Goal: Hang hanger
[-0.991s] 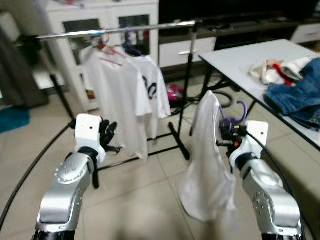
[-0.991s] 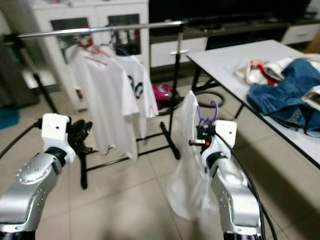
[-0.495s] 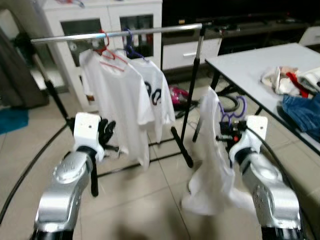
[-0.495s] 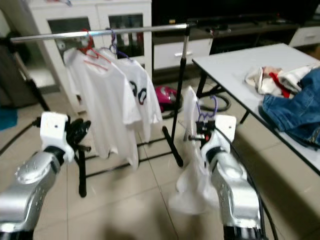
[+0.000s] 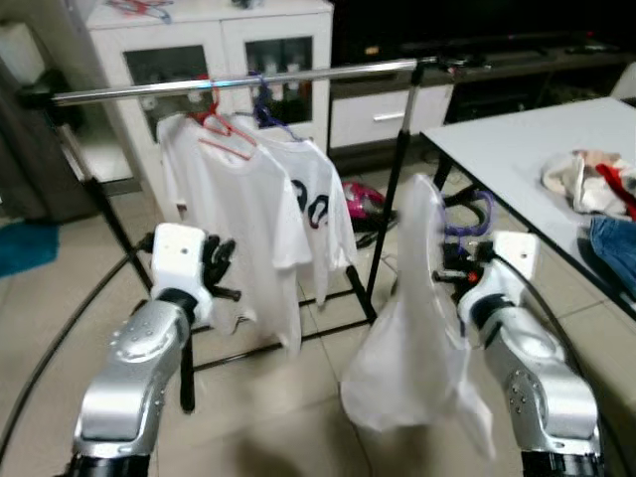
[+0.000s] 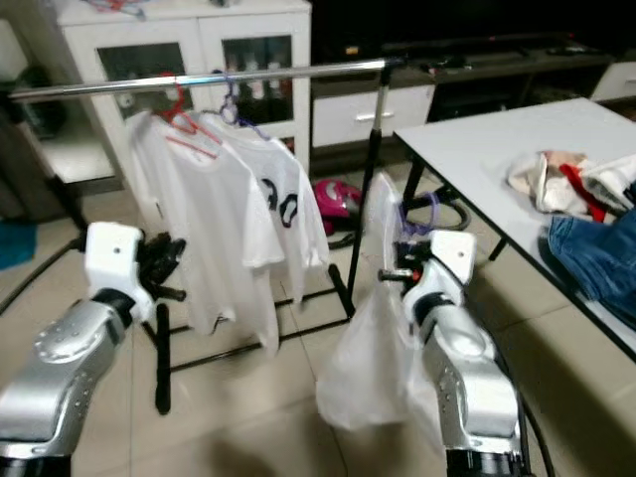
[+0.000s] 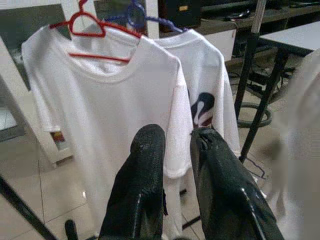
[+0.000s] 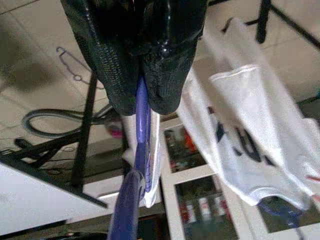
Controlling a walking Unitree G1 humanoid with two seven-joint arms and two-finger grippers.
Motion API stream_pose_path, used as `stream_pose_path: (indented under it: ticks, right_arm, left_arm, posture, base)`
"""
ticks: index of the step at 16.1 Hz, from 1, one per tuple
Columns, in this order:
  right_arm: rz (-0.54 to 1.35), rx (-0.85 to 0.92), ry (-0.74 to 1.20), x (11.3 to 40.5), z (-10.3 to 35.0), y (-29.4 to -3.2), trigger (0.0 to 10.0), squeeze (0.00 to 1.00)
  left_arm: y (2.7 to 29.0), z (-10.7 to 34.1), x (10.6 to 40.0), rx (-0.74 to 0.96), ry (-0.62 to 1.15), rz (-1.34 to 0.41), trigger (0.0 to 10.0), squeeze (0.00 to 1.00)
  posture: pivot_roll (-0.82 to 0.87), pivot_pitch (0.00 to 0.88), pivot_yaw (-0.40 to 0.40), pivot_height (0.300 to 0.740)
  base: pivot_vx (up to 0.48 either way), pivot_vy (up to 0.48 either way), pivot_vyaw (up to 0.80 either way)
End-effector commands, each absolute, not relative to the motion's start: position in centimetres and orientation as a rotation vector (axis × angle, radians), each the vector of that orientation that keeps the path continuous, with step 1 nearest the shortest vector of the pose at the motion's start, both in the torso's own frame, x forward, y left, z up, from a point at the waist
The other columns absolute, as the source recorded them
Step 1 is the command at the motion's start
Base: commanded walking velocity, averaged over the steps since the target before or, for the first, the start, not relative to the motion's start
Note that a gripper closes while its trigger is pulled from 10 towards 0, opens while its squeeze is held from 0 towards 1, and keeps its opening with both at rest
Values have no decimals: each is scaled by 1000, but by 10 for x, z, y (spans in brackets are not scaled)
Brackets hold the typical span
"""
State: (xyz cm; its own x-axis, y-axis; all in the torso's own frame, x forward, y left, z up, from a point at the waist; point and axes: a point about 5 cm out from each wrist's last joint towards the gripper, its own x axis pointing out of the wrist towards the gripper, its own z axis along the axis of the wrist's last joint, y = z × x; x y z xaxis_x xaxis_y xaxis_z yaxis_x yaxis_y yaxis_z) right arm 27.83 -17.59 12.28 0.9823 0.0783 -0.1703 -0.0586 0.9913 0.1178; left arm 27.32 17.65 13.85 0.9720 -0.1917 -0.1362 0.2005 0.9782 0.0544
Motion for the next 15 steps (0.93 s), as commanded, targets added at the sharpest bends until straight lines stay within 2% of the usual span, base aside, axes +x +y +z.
stream_pose_path:
  ticks: [1,15]
  right_arm:
    - [39,98,122,280,134,-185,10000,0]
    - [69,70,110,286,137,-183,10000,0]
  left_arm:
    - [168,141,274,65,116,-226,10000,0]
    - [166,142,278,57,105,-230,10000,0]
  posture:
    - [47,0,17,740]
    - [46,0,9,740]
  base:
    - [390,0,0]
    - [390,0,0]
